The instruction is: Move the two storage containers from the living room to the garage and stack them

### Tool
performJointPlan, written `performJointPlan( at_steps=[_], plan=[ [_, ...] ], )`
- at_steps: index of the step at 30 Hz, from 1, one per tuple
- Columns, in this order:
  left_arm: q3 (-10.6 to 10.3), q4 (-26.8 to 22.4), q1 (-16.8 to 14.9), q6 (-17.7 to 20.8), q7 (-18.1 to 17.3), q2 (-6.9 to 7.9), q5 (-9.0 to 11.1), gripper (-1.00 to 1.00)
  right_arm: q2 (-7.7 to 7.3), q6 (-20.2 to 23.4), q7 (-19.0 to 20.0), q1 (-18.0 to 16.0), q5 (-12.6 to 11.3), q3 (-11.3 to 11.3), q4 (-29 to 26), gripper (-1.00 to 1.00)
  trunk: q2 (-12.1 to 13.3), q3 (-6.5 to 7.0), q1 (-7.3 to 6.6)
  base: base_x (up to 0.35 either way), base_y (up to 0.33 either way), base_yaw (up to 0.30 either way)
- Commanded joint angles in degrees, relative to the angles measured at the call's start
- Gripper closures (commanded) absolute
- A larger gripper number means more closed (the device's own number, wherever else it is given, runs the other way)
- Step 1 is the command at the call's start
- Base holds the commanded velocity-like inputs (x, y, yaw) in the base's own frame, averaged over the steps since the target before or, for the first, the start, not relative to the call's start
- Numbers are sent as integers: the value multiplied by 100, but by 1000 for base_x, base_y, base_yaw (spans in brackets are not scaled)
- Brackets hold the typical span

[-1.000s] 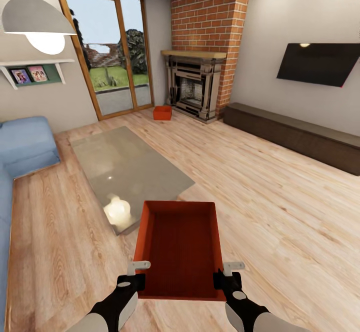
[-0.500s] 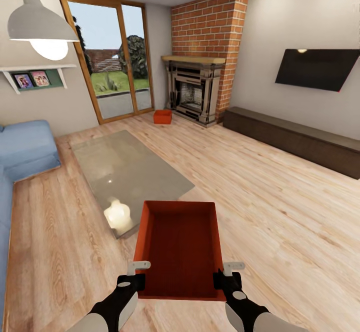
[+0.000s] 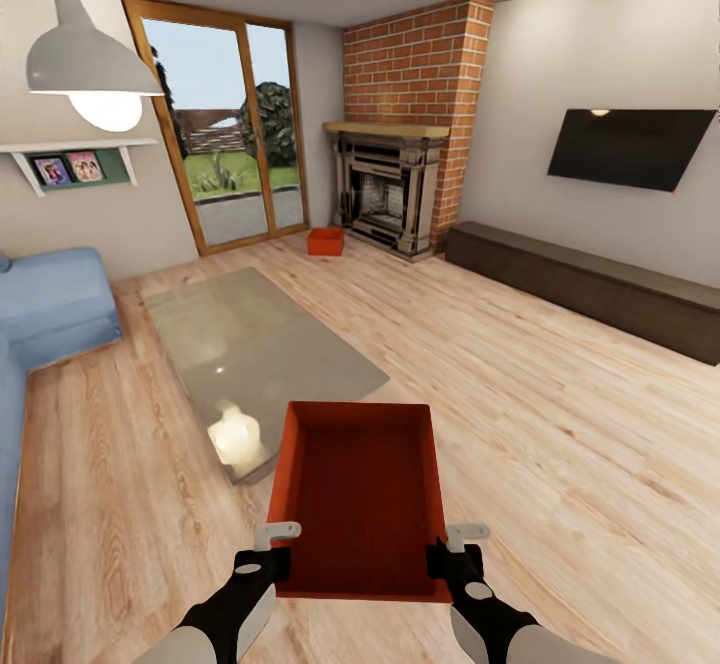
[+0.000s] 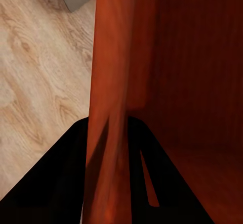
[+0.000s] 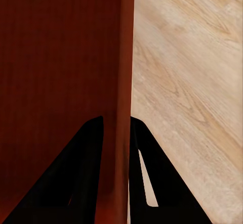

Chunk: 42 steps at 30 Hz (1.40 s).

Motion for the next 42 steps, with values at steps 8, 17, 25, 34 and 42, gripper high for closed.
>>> performJointPlan(
  at_steps=[8, 17, 25, 34, 42],
  plan=[
    [61, -21, -2, 41, 65, 1, -52, 100, 0, -20, -61, -10, -40, -161, 9, 100, -11, 63, 3, 0, 0, 0],
    [60, -30, -2, 34, 85, 1, -52, 100, 0, -17, -61, -7, -33, -161, 9, 100, -11, 145, 3, 0, 0, 0],
    [61, -30, -2, 32, 86, 1, -52, 100, 0, -16, -61, -8, -30, -161, 9, 100, -11, 219, 3, 0, 0, 0],
    [60, -30, -2, 32, 64, 1, -52, 100, 0, -16, -61, -6, -30, -161, 9, 100, -11, 301, 3, 0, 0, 0],
    [59, -17, -2, 38, 60, 5, -47, 100, 0, -16, -61, -8, -30, -161, 9, 100, -11, 375, 3, 0, 0, 0]
  ],
)
